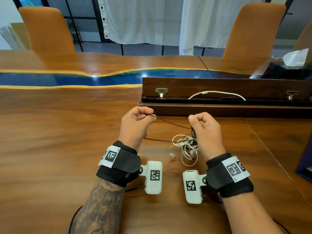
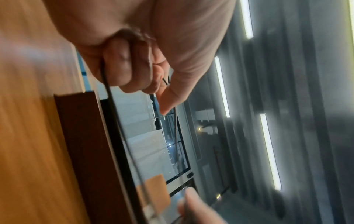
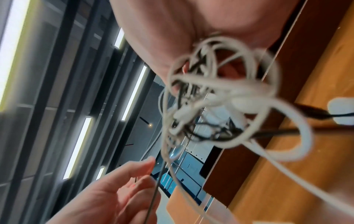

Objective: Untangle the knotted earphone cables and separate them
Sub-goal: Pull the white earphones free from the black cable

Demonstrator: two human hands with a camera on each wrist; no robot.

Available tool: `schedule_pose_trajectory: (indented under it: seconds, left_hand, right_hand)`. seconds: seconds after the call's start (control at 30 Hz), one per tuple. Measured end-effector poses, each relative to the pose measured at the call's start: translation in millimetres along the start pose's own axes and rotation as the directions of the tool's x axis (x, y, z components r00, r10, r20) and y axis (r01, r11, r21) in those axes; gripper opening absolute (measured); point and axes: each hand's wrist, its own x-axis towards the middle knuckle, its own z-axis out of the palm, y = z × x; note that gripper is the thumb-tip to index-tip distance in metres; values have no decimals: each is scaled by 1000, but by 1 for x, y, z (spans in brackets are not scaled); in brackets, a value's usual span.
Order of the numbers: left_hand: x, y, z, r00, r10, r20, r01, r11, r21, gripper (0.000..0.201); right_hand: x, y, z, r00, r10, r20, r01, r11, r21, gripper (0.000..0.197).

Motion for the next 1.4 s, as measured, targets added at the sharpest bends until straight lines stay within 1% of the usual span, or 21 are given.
schedule_pose_trajectory:
  seconds: [0.1, 0.23, 0.27, 0.33, 0.37, 0.4, 0.43, 0.47, 0.5, 0.53, 0.57, 0.63, 0.73, 0.83, 0.9, 0.97, 1.03, 1.13, 1.2, 1.3, 1.4]
  left_hand:
    - [1, -4, -1, 995, 99, -18, -93, 977, 192, 13]
    - [-1, -6, 4, 990, 134, -38, -120, 961, 248, 7]
    - [-2, -6, 5, 990, 130, -50, -113, 960, 255, 9]
    - [-1, -4, 4, 991, 112, -78, -84, 951, 299, 30]
    - [-1, -2, 2, 994, 73, -76, -44, 941, 335, 45]
    - [-2, 1, 1, 999, -5, -49, 22, 935, 355, 60]
    - [-4, 5, 2, 993, -116, 2, 108, 933, 344, 73]
    - [-7, 8, 4, 970, -236, 64, 207, 930, 305, 85]
    - [-10, 11, 7, 933, -334, 136, 297, 925, 236, 95]
    - [-12, 13, 9, 897, -388, 211, 363, 920, 148, 101]
    - [-14, 16, 11, 875, -398, 277, 397, 916, 60, 103]
    - [-13, 15, 11, 872, -358, 335, 404, 911, -80, 99]
    - [-11, 17, 6, 914, -309, 264, 372, 897, -238, 80]
    - [-11, 18, 7, 941, -279, 189, 325, 901, -287, 69]
    - [-12, 18, 9, 955, -266, 132, 295, 899, -323, 61]
    - [-13, 16, 13, 967, -230, 111, 255, 909, -329, 43]
    - [-13, 11, 17, 979, -152, 137, 183, 950, -255, 24]
    - [-13, 5, 18, 978, -99, 181, 107, 994, -36, 45]
    - [-13, 4, 18, 972, -115, 203, 92, 989, 119, 47]
    - [-16, 0, 19, 956, -98, 275, 4, 947, 322, 35]
    - [-19, -5, 22, 948, -58, 314, -58, 935, 350, 17]
  right_hand:
    - [2, 3, -3, 1000, 2, 17, -1, 997, -74, 18]
    - [-1, -1, -4, 995, 22, 94, -12, 994, -105, 19]
    - [-3, -2, -4, 992, 27, 119, -15, 995, -100, 20]
    - [-4, -4, -4, 990, 26, 138, -16, 997, -79, 22]
    - [-3, -5, -5, 992, 16, 125, -9, 998, -60, 23]
    - [-3, -6, -5, 995, -1, 100, 5, 999, -37, 23]
    - [-3, -8, -5, 997, -23, 76, 24, 1000, -14, 24]
    - [-4, -9, -5, 997, -42, 68, 42, 999, 6, 25]
    - [-5, -10, -4, 995, -55, 82, 53, 998, 27, 26]
    - [-7, -11, -2, 991, -59, 118, 54, 998, 45, 25]
    - [-8, -11, -1, 984, -58, 166, 49, 997, 55, 23]
    - [-9, -9, 2, 964, -57, 258, 47, 998, 45, 17]
    - [-8, -5, 2, 931, -46, 362, 42, 999, 18, 13]
    - [-10, -5, 2, 887, -9, 461, 37, 998, -50, 10]
    - [-11, -5, 3, 871, 10, 491, 45, 994, -101, 6]
    - [-11, -4, 3, 868, 25, 496, 40, 992, -120, 5]
    - [-10, -3, 3, 888, 27, 459, 21, 995, -99, 9]
    - [-7, -2, 3, 938, 62, 341, -49, 998, -47, 15]
    - [-6, -3, 3, 951, 90, 294, -102, 995, 24, 16]
    - [-8, -7, 3, 957, 103, 271, -151, 975, 165, 17]
    - [-9, -10, 5, 956, 77, 284, -142, 966, 215, 24]
